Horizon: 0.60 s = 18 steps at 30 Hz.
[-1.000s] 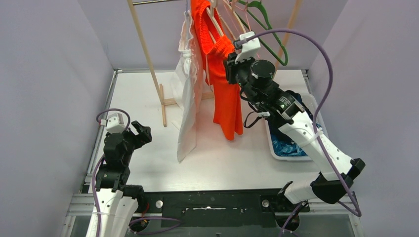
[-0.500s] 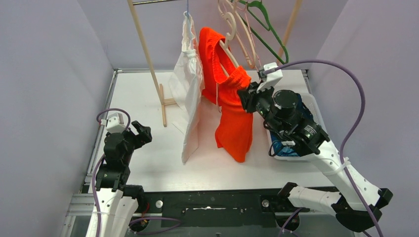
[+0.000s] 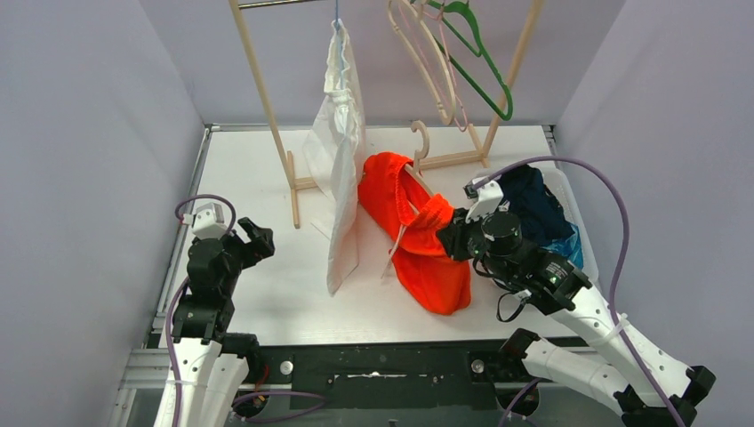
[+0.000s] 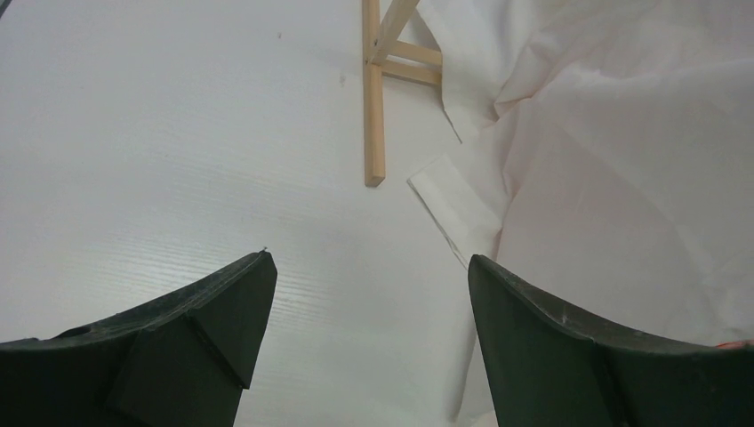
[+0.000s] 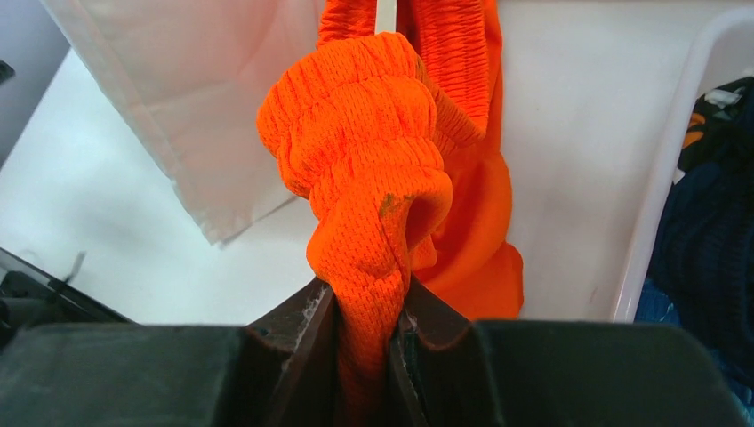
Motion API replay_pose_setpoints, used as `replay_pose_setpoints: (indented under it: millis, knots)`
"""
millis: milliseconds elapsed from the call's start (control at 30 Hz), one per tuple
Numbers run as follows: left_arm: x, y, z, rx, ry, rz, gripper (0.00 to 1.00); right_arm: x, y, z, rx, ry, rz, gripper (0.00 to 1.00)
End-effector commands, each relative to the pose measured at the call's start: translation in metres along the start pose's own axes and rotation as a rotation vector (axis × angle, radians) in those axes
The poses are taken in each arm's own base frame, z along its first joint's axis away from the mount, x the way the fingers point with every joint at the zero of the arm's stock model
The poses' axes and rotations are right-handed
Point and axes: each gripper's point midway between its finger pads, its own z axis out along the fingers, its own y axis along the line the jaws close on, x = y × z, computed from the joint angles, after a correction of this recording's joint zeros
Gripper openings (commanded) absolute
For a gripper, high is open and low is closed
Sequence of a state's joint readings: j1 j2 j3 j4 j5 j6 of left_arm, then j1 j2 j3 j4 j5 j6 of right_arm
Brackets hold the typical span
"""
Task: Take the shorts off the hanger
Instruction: Adjust the shorts on the hanger.
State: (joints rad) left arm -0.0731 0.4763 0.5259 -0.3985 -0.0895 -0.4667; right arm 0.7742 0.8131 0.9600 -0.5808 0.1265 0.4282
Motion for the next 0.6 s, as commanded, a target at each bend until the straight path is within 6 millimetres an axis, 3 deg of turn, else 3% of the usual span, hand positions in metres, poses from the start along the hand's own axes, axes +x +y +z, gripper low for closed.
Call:
replay_pose_setpoints:
  millis: [0,133,300,400,567]
  knots:
    - [-0.021,-0.027,-0.002,0.128,-0.059,0.015,0.80,0.002,0.011,0.001,-0.066,0.004,-0.018,0.00]
    - [-0.020,-0.056,-0.009,0.293,-0.037,0.048,0.79,0.032,0.019,0.006,-0.137,0.110,-0.080,0.00]
    - [-0.014,-0.095,-0.026,0.536,0.004,0.095,0.74,0.056,0.059,-0.004,-0.409,0.178,-0.113,0.00]
    - [-0.008,-0.113,-0.038,0.661,0.034,0.110,0.71,0.060,0.075,-0.015,-0.532,0.166,-0.143,0.00]
    - [0.003,-0.136,-0.059,0.860,0.084,0.102,0.60,0.050,0.092,-0.036,-0.654,0.096,-0.157,0.00]
